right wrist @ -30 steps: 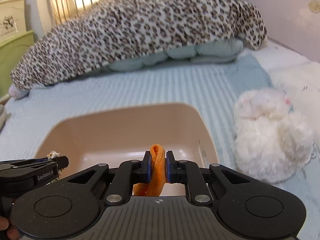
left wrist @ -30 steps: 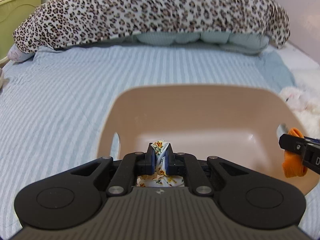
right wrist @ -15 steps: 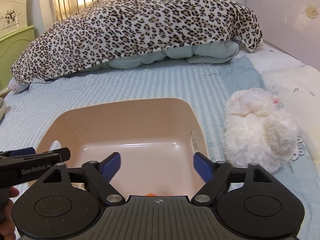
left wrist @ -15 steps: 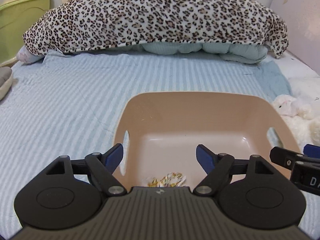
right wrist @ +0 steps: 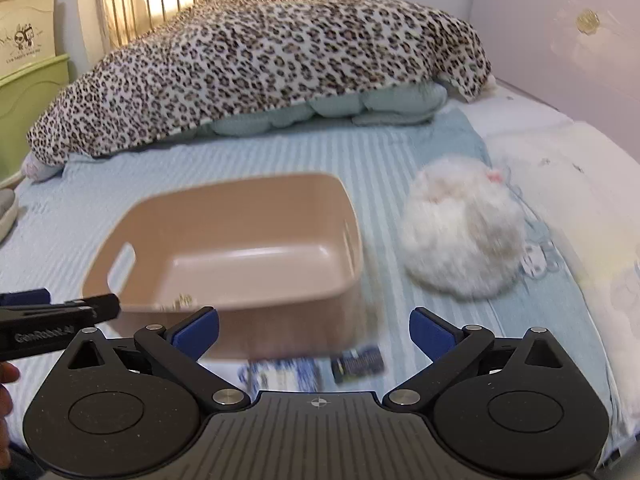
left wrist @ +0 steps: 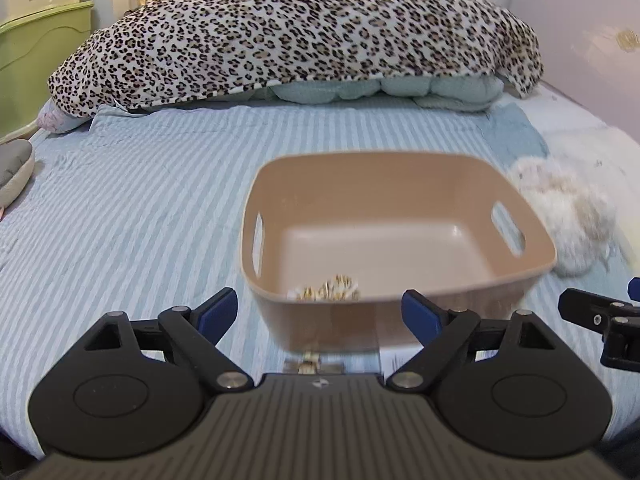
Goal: Organize objects
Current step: 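Grasp the small black box with the left tool while the right tool grasps the green tea bag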
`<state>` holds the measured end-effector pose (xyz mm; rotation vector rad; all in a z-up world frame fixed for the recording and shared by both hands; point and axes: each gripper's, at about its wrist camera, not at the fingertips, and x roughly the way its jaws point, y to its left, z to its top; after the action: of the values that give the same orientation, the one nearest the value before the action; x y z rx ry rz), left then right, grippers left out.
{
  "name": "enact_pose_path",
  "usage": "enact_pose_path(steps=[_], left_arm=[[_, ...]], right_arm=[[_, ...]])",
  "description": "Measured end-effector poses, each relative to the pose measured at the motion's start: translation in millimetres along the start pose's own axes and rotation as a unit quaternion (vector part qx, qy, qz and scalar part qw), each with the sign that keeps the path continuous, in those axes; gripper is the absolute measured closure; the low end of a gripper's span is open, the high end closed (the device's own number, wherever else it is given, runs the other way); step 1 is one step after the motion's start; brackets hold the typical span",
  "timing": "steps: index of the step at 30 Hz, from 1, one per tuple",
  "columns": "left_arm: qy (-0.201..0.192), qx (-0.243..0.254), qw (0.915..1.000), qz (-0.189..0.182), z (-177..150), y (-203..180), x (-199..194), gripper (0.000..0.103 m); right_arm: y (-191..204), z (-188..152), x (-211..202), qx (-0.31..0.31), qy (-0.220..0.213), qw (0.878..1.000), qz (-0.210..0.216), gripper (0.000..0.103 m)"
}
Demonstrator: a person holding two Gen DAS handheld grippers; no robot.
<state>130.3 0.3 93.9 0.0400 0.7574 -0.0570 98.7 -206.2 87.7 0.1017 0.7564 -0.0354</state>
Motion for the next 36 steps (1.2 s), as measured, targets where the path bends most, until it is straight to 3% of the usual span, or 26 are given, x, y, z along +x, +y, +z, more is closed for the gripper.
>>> enact_pose_path(steps=[17,21,27,36], left_arm=[[0.072,0.024,0.9971,0.003,-64.4,2.9,26.2,0.014],[0.098,0.029,0.9947,-0.01,-74.0,-0.3,42.0,0.014],[0.107,0.03,0.9936,-0.019,-77.0,-5.3,59.4,0.014],[0.093,0.003,0.9952,-0.031,-74.6,-4.1,80.9,0.014]], right_arm=[[-7.2,-81.2,37.9,-0.011,0.108,0.994,-0.019,0.0],[-1.0,-89.0,48.3,-0.022,0.124,0.992,-0.013,0.0],[8.1,-94.8,64.8,-0.033,0.141,0.989,0.004,0.0],[9.8,-89.6,81.1,-0.01,0.141,0.99,0.022,0.0]])
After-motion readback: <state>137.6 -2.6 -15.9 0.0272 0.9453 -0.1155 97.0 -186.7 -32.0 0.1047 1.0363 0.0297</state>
